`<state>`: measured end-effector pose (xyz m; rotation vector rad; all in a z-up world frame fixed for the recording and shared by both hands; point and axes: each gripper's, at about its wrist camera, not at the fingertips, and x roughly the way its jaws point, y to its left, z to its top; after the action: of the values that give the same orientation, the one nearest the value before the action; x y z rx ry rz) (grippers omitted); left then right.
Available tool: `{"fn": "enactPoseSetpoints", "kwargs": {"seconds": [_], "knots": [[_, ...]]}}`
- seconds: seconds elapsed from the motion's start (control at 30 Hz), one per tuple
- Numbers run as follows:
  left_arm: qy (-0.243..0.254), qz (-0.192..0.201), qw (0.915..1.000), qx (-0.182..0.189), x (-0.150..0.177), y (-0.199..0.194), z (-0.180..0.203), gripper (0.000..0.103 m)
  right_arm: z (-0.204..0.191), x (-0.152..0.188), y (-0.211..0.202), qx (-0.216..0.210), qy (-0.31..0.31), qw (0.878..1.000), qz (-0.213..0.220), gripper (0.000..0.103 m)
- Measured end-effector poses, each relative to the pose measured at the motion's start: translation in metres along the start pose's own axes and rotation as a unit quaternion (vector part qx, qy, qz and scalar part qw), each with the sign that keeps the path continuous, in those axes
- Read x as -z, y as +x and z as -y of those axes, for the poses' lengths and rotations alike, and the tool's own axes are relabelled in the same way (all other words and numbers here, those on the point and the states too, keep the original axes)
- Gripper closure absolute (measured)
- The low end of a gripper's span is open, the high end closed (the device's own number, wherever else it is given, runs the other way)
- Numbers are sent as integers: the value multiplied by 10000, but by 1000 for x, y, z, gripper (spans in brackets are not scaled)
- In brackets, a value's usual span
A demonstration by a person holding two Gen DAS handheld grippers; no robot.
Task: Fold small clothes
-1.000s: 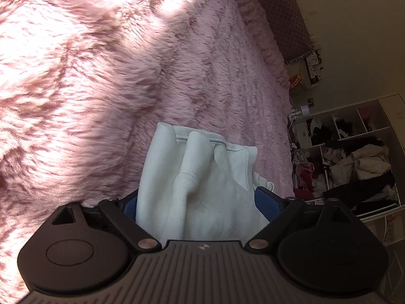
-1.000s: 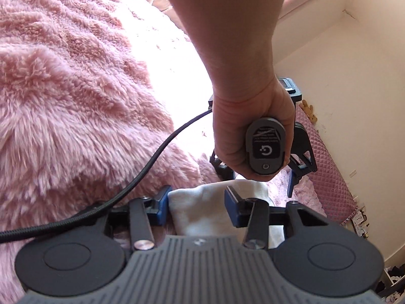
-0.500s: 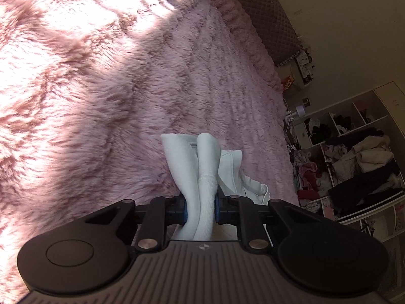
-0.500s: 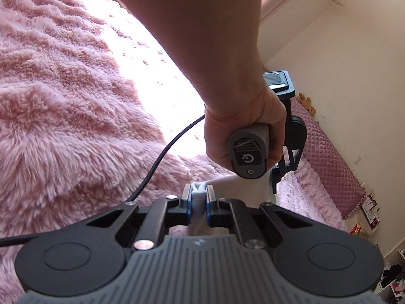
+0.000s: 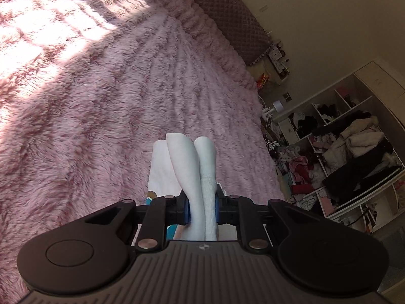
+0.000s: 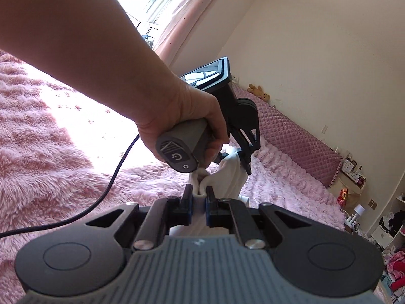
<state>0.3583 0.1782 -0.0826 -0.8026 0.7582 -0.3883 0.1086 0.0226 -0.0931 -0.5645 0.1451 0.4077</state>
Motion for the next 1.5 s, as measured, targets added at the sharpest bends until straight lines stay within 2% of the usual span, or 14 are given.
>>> {"fn": "enactPoseSetpoints", "kwargs": {"seconds": [0.2, 0.33, 0.53, 0.67, 0.8, 0.93, 1.1, 1.23, 1.5], "knots": [[152, -177, 9997, 37, 17, 30, 47, 85, 45, 15, -18, 325, 176, 9993, 7, 101], [503, -353, 9979, -209, 30, 54, 80, 85, 83, 35, -47, 608, 318, 9976, -51, 101], [629, -515, 9959, -395, 57, 93, 111, 85, 130, 65, -64, 820, 696, 9941, -110, 101], [950, -599, 9920, -579, 73, 114, 133, 85, 162, 87, -76, 1054, 885, 9902, -243, 101], [1120, -703, 9893, -611, 89, 133, 153, 85, 186, 110, -89, 1222, 1017, 9866, -373, 101], [1415, -676, 9850, -725, 109, 151, 176, 85, 205, 134, -94, 1464, 1159, 9809, -543, 101], [1503, -824, 9813, -880, 134, 180, 190, 84, 219, 165, -94, 1715, 1477, 9705, -828, 101], [1592, -921, 9776, -1025, 150, 195, 192, 84, 227, 187, -93, 1756, 1730, 9636, -1036, 101], [1883, -983, 9696, -1218, 168, 208, 207, 84, 232, 211, -88, 1764, 1943, 9581, -1146, 102]]}}
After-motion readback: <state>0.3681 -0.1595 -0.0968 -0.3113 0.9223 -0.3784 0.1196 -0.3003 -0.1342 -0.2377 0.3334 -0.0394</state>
